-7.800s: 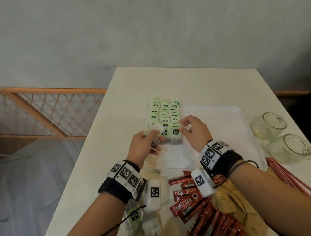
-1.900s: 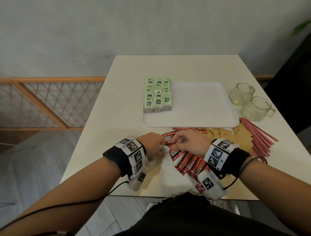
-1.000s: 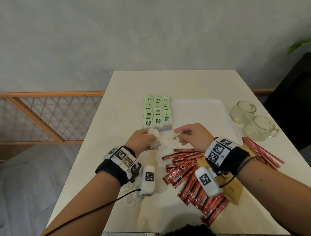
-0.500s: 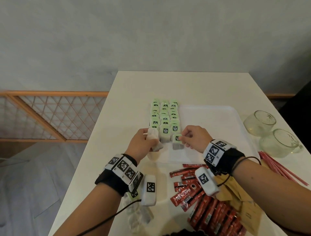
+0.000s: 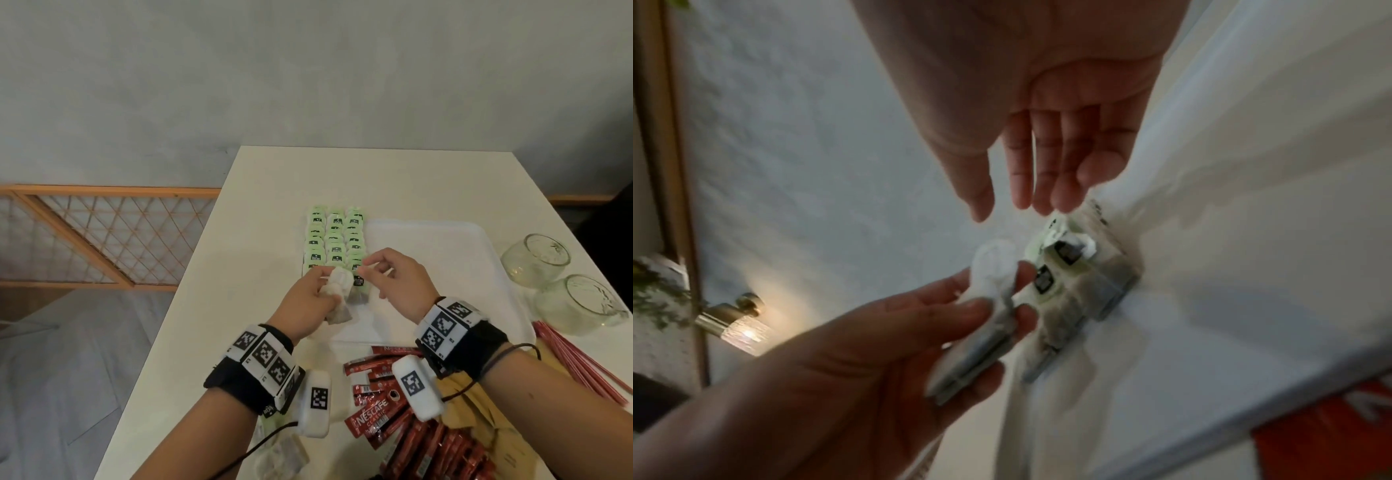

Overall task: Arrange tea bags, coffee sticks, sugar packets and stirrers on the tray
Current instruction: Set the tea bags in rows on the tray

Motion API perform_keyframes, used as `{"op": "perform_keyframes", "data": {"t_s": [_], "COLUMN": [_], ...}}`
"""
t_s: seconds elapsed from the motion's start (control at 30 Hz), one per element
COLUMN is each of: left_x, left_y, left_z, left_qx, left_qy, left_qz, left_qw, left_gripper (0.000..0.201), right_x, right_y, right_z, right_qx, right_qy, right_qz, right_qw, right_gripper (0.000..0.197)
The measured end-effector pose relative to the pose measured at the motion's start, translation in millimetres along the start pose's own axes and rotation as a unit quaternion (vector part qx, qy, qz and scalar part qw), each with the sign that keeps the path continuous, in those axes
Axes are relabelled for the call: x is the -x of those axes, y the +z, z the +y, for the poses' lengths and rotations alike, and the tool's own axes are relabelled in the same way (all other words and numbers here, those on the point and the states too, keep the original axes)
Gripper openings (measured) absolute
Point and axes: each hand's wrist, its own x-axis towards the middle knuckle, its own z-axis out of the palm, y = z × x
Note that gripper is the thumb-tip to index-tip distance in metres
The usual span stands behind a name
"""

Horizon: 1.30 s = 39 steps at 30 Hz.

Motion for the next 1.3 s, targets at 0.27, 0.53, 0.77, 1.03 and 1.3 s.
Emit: {"op": "perform_keyframes", "data": {"t_s": [0.27, 0.53, 0.77, 1.03, 1.3], "left_x": [7.0, 21.2, 42.8, 44.4, 36.6], "left_y": [12.5, 9.1, 33.1, 29.5, 13.1], "left_z": [4.2, 1.9, 24.4, 29.3, 13.8], "left_qx": [-0.003, -0.025, -0.066, -0.117, -0.125], "left_qy": [-0.002, 0.050, 0.173, 0.158, 0.116], "left_qz": [-0.017, 0.130, 0.120, 0.161, 0.117], "left_qw": [1.000, 0.990, 0.975, 0.967, 0.978], "left_gripper": [0.054, 0.057, 0.063, 0.062, 0.043], "right_x": [17.5, 28.7, 38.8, 39.4, 29.4], "right_y": [-5.0, -23.8, -7.0, -4.4, 4.1], "right_z": [-18.1, -18.7, -27.6, -44.3, -25.2], "right_qx": [-0.025, 0.019, -0.085, -0.233, -0.068], "right_qy": [-0.031, -0.027, 0.056, 0.109, 0.092], "right_qz": [-0.056, 0.002, -0.018, -0.063, -0.110], "right_qw": [0.998, 0.999, 0.995, 0.964, 0.987], "right_gripper": [0.010, 0.020, 0.018, 0.012, 0.003]}}
